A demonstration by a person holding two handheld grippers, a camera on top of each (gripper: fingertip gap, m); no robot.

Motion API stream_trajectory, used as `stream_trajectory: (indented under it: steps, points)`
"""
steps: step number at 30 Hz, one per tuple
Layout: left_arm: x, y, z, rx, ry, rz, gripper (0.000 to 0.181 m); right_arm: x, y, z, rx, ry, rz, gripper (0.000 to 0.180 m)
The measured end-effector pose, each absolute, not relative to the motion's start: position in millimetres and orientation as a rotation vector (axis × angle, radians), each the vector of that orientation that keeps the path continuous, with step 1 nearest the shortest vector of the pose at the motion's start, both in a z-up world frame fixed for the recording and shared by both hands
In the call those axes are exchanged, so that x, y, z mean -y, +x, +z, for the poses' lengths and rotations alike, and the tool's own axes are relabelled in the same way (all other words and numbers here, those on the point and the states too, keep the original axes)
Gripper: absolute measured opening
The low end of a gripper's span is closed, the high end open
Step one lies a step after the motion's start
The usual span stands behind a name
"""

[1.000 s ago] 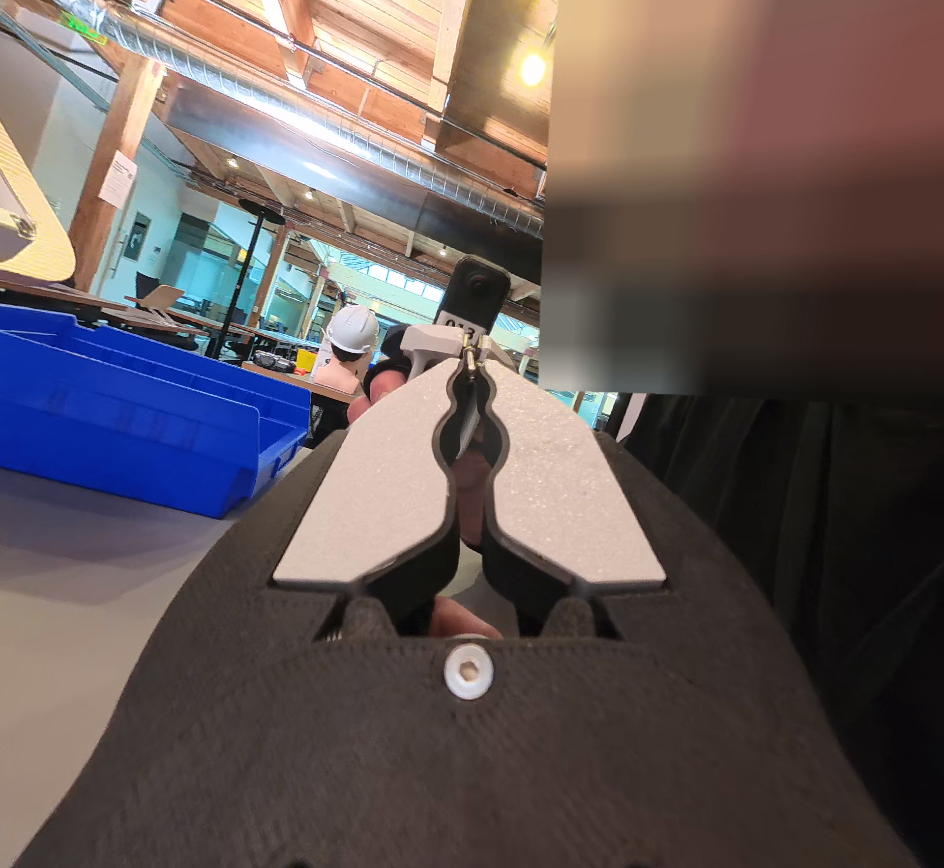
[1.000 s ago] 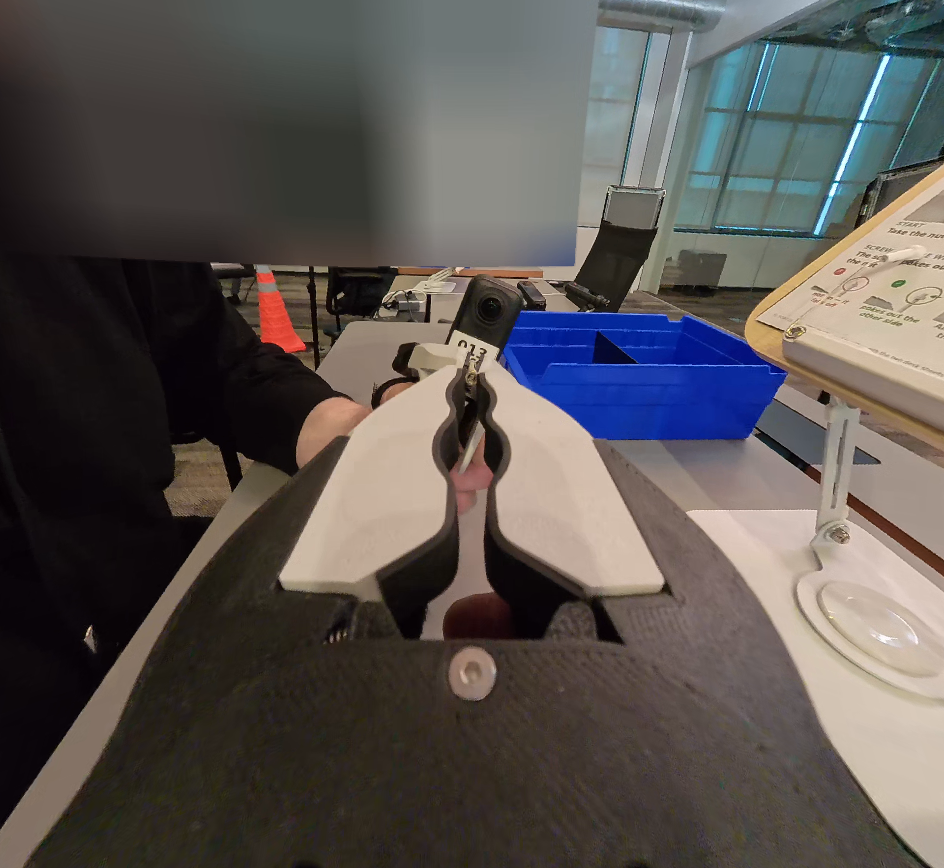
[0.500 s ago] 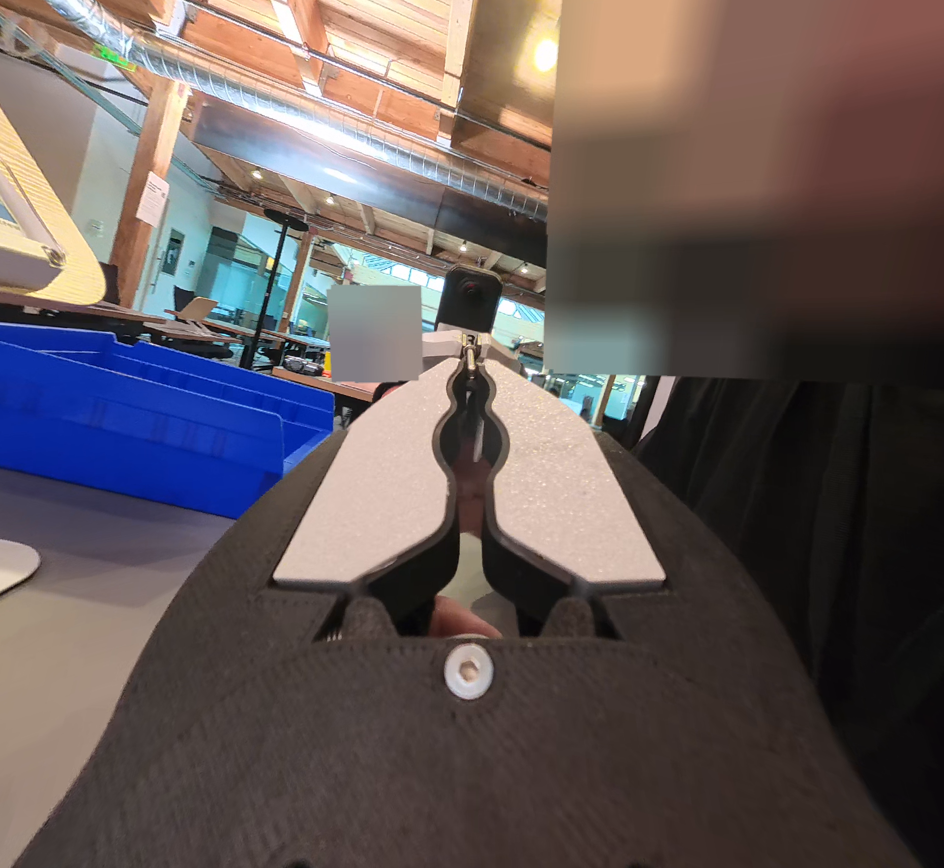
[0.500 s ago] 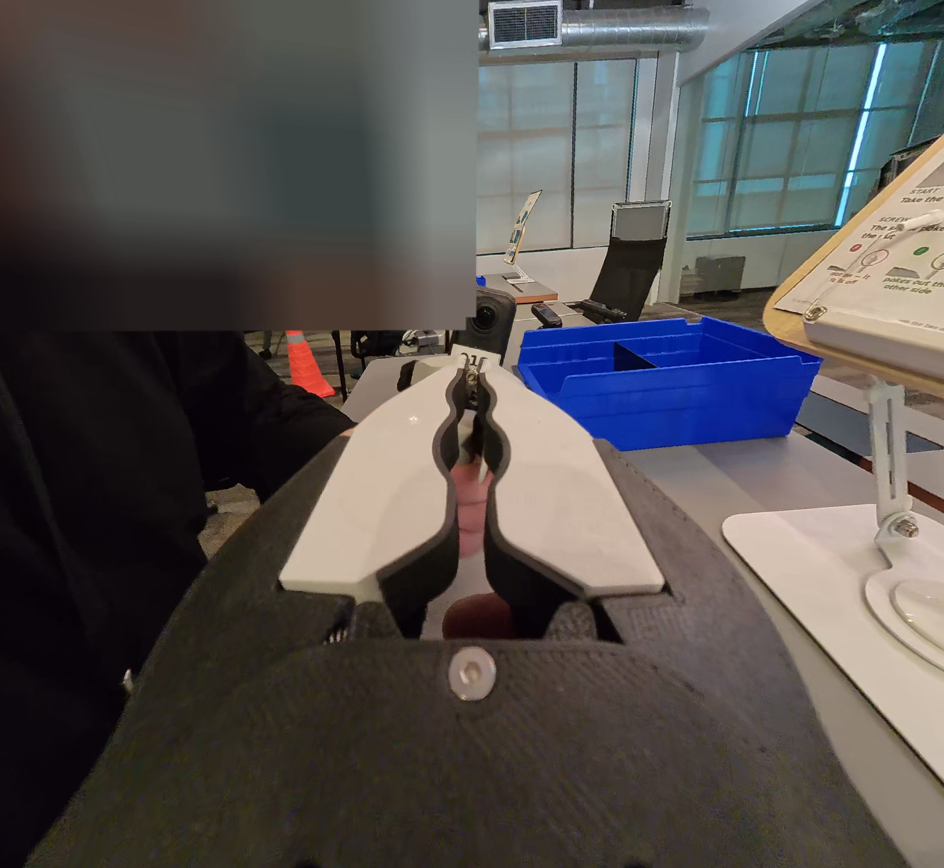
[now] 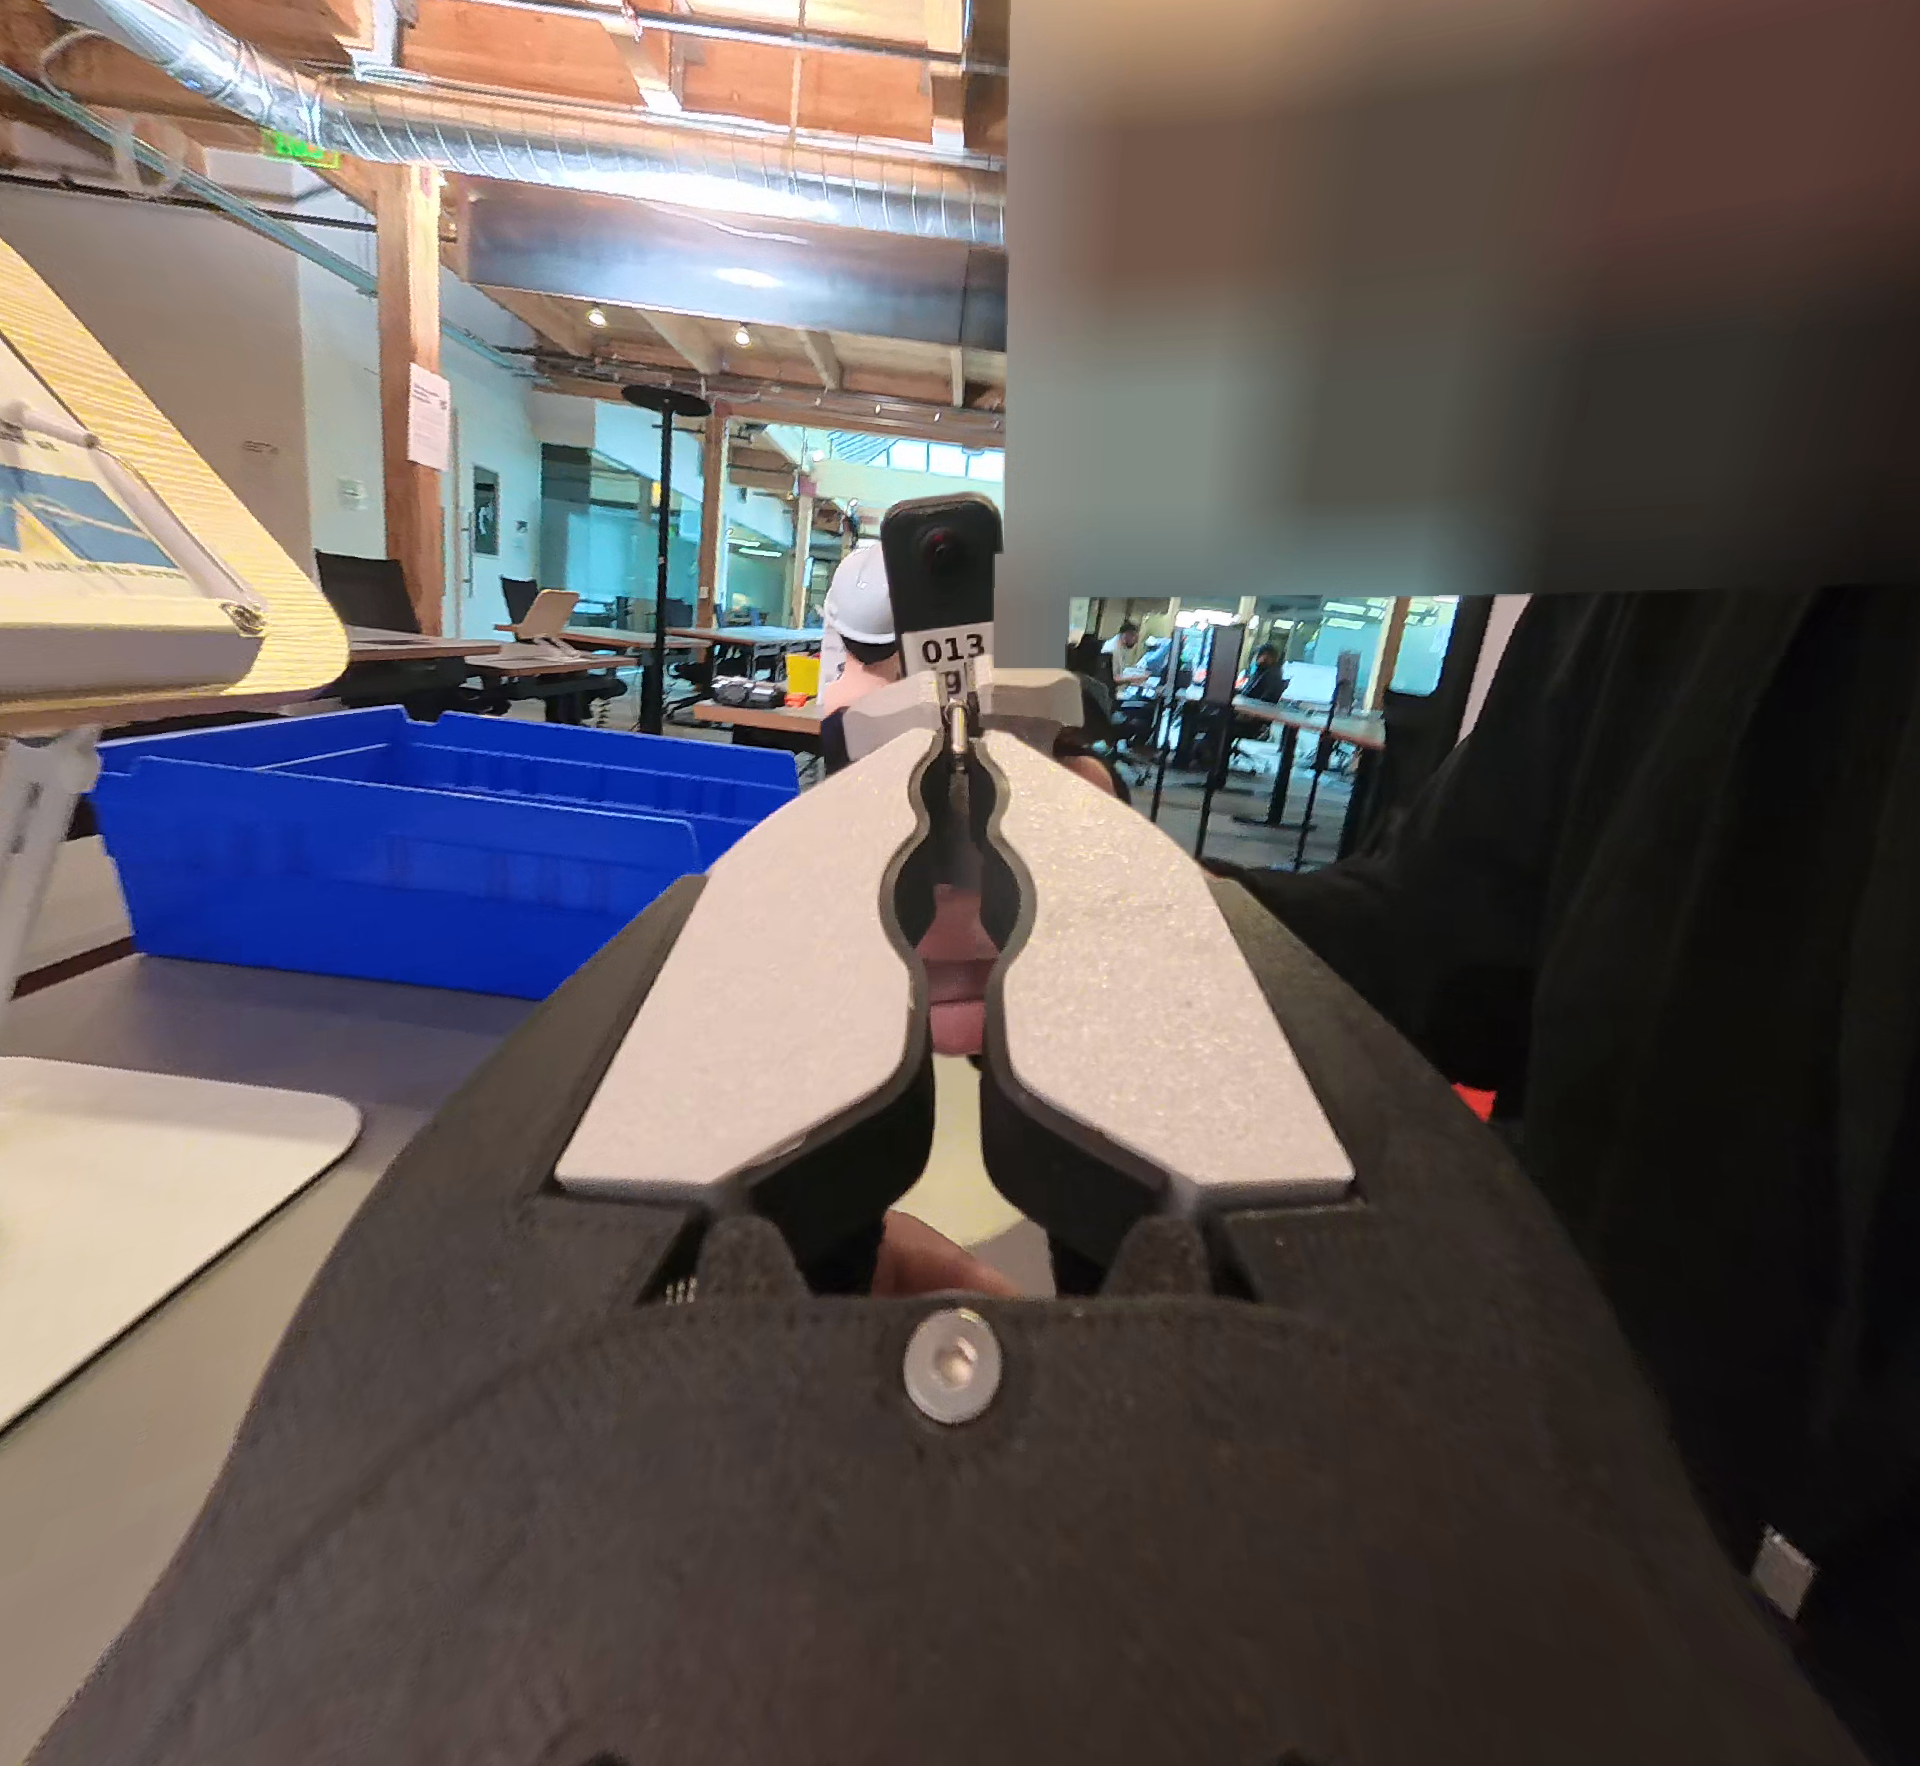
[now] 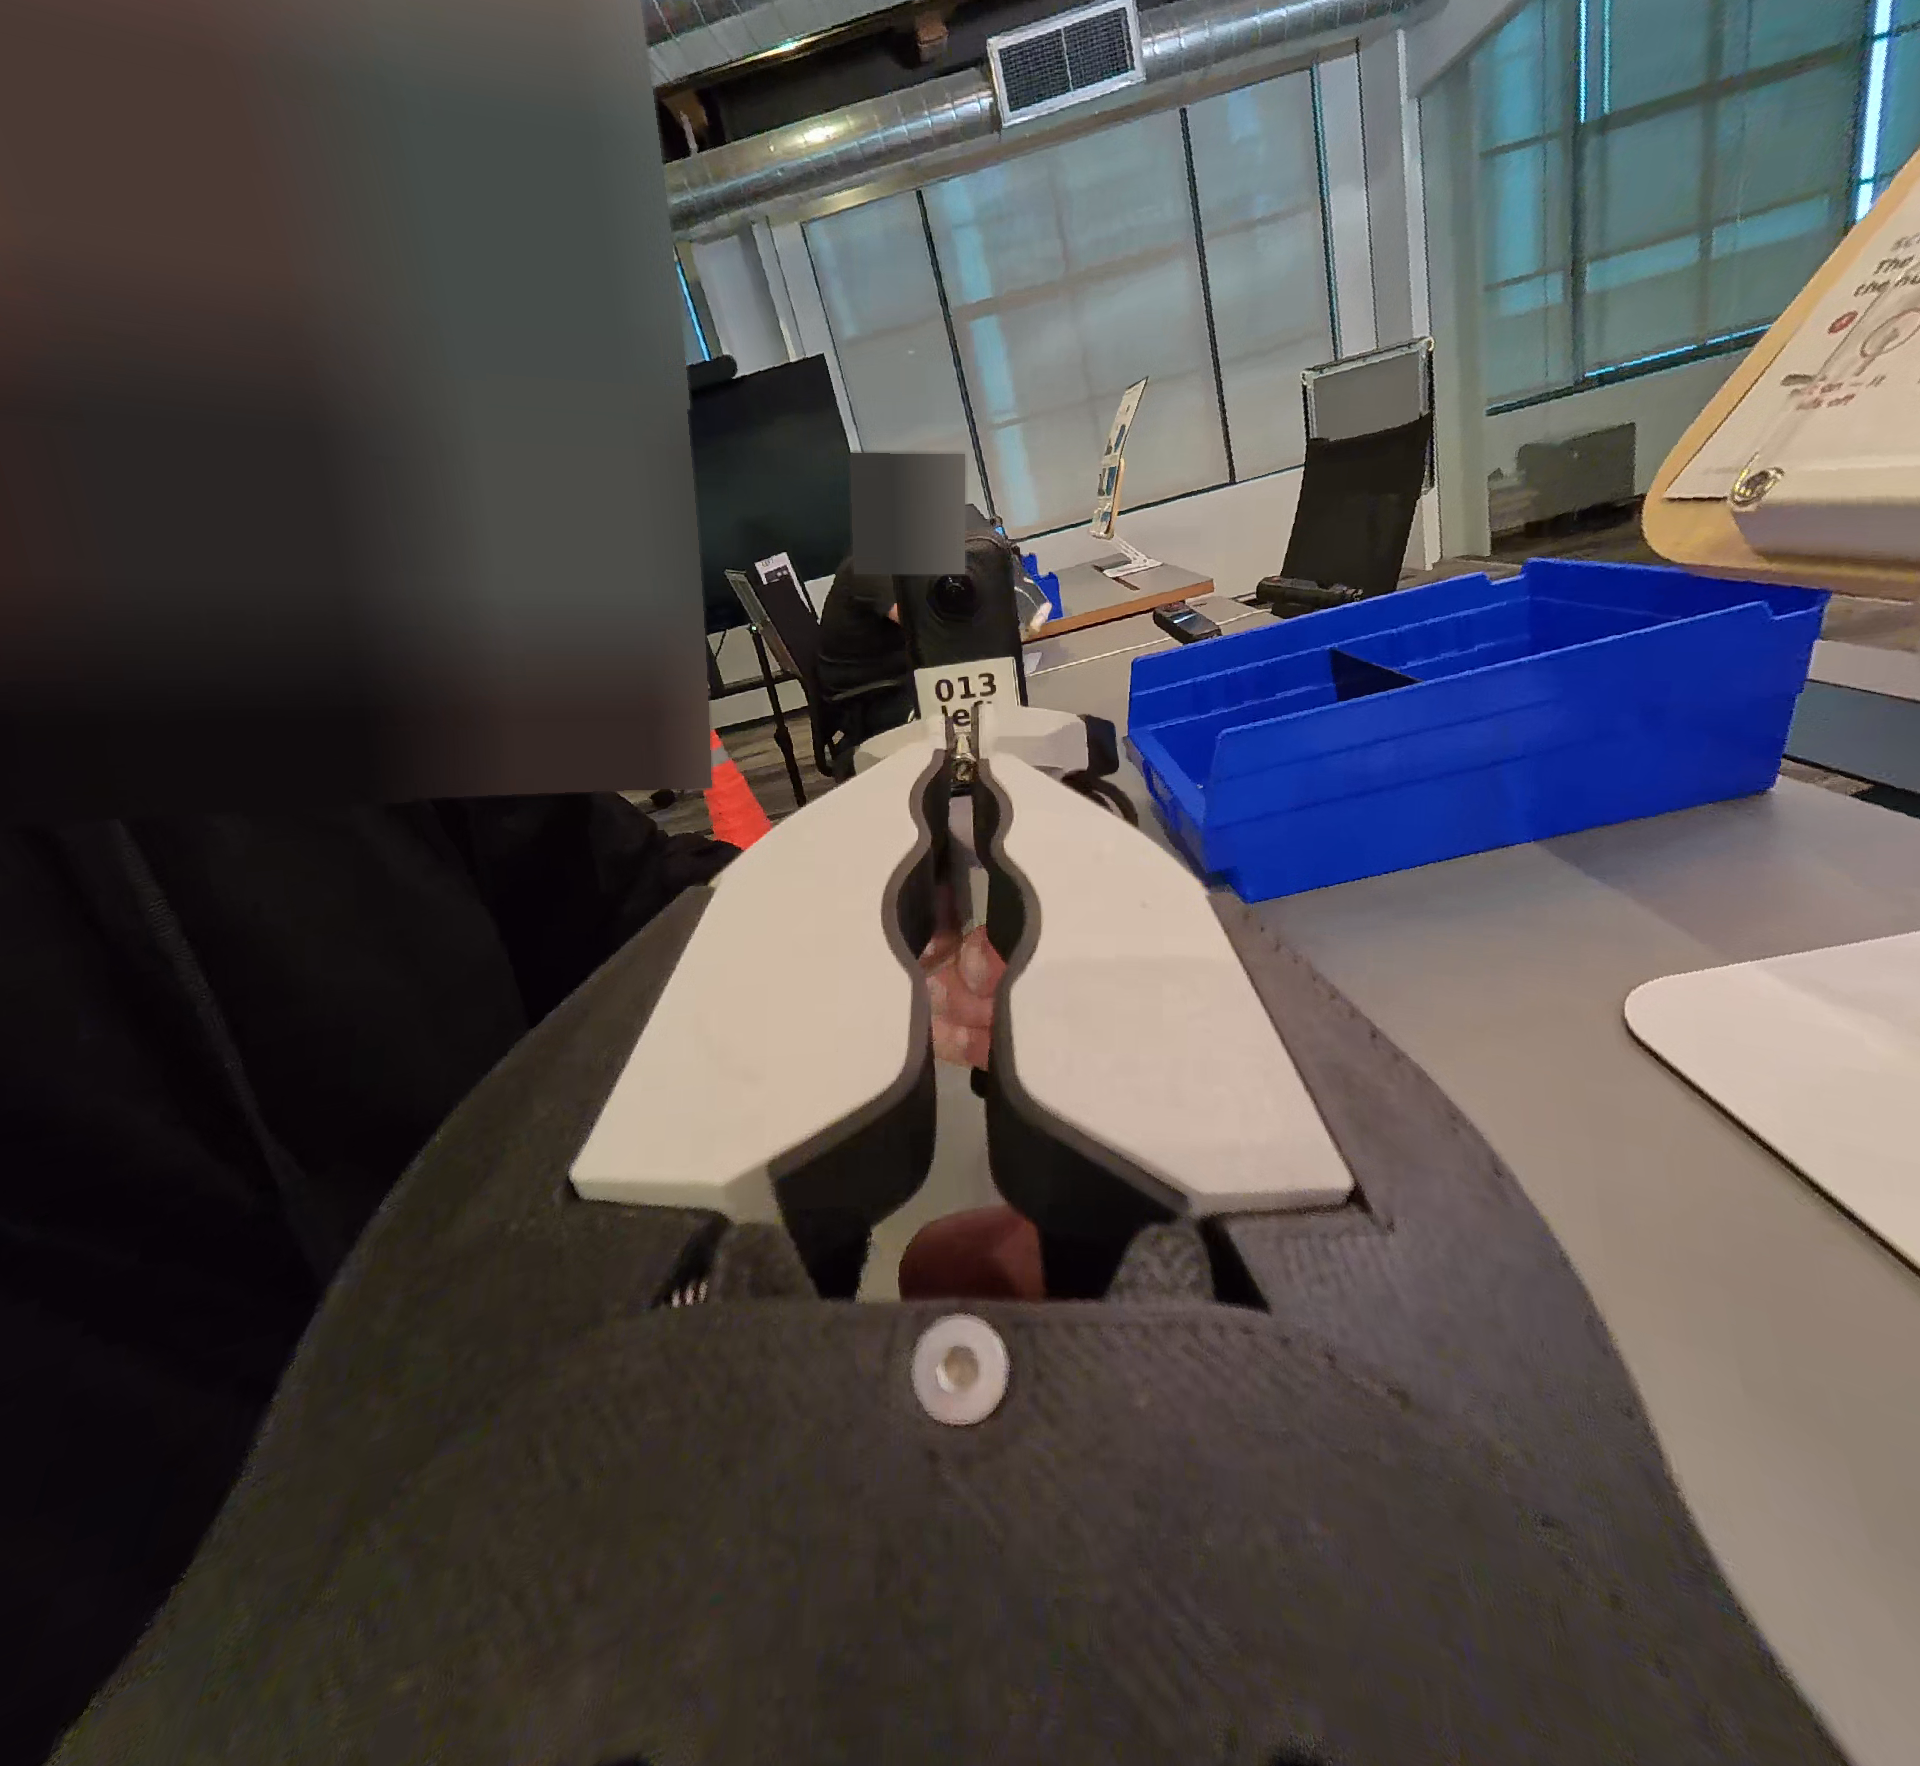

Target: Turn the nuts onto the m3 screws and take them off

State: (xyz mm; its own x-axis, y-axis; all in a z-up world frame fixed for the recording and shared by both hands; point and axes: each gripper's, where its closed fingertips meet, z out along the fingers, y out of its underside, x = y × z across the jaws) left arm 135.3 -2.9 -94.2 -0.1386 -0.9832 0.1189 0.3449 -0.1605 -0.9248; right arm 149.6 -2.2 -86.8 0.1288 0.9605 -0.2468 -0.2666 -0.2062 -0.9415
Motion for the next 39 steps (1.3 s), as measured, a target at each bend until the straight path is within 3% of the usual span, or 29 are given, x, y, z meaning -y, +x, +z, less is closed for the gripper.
stream_trajectory:
  steps: [22,39]
  points:
    - [-4,138,-104,-1.124,-0.971,-1.203,0.003,-2,150,-96,0.663,-1.341,1.568,0.003]
    - [-6,138,-104,-1.107,-0.99,-1.249,0.003,-4,150,-100,0.675,-1.331,1.548,0.0]
